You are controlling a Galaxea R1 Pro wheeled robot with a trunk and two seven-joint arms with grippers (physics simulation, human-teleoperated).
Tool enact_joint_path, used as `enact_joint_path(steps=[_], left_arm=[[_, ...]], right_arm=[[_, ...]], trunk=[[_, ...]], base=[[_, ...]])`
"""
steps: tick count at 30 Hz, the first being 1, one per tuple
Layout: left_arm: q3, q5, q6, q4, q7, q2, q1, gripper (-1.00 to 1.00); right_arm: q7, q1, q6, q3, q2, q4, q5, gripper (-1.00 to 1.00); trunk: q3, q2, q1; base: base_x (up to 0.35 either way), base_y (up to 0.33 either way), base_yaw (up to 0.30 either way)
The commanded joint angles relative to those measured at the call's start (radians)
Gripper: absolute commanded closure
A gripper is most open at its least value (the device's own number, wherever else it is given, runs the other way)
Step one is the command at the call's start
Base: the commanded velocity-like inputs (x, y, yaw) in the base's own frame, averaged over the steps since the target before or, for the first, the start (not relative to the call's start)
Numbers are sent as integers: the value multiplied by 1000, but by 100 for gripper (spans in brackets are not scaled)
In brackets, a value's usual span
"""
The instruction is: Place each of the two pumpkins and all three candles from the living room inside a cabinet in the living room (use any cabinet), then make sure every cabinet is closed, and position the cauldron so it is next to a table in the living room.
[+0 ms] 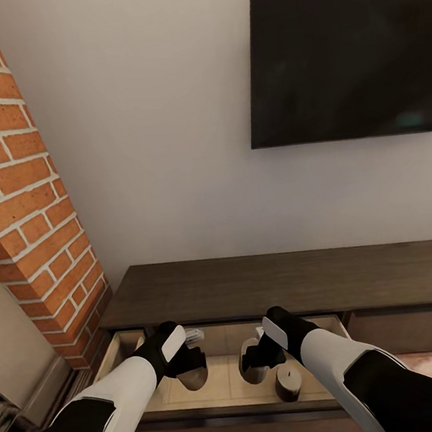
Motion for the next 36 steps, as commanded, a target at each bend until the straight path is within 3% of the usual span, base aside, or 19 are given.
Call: enact_joint_path(steps=[1,8,17,28,36], left_arm=[[-7,10,4,-2,6,0,0,100],[-8,10,5,-2,6,0,-1,100],[-7,10,4,-2,6,0,0,100],[-8,10,3,-2,6,0,-1,100],[-9,10,3,-2,6,-2,-1,100]], right_arm=[[-4,-1,3,5,0,-1,-7,100],[-4,-1,3,5,0,-1,-7,100],[-4,-1,3,5,0,-1,-7,100],[-4,-1,2,5,0,-1,-7,100],[-3,-1,-50,5,0,-1,-7,100]], trunk=[[-1,0,0],[-1,0,0],[-1,0,0],[-7,0,0],[-20,0,0]], base=[[0,0,0],[0,10,0],[52,218,0],[6,17,35],[0,0,74]])
